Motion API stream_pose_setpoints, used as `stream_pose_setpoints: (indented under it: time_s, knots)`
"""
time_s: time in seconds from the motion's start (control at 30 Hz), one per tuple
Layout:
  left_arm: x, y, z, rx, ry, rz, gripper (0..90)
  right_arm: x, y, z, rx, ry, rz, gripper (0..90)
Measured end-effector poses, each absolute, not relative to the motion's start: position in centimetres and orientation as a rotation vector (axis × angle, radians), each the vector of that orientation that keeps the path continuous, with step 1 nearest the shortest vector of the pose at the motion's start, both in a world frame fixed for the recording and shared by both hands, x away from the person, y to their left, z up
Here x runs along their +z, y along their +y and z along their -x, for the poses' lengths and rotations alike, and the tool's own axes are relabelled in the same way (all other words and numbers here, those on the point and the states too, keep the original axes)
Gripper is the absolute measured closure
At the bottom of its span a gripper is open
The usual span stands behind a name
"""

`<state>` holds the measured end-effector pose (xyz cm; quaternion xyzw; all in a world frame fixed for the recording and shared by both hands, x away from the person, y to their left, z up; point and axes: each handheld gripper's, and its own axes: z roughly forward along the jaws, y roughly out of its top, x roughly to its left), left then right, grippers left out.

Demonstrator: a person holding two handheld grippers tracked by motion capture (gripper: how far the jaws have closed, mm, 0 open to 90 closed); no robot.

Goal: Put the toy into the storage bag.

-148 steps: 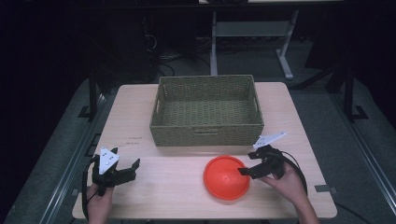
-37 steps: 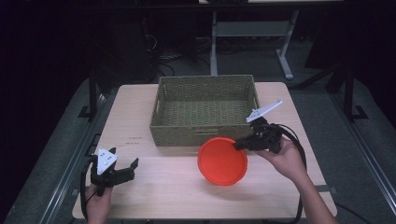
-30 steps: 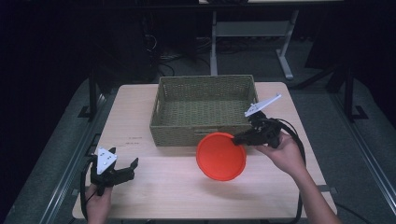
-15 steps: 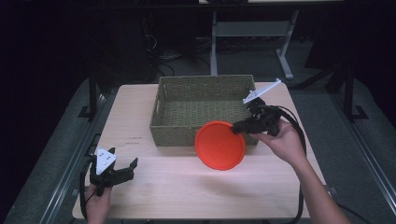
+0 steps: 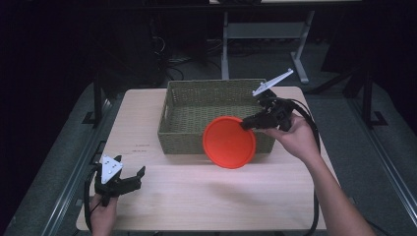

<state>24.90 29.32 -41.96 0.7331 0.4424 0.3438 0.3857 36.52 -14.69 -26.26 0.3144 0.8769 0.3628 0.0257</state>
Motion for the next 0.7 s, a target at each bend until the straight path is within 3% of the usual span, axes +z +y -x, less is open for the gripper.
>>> stream_pose_setpoints:
  time_s: [0.7]
  knots:
    - [-42.0,29.2,-24.9,0.872,1.125,-1.866,12.8,-24.4,-14.4,-38.8,1.137,2.697,-0.997,81.9]
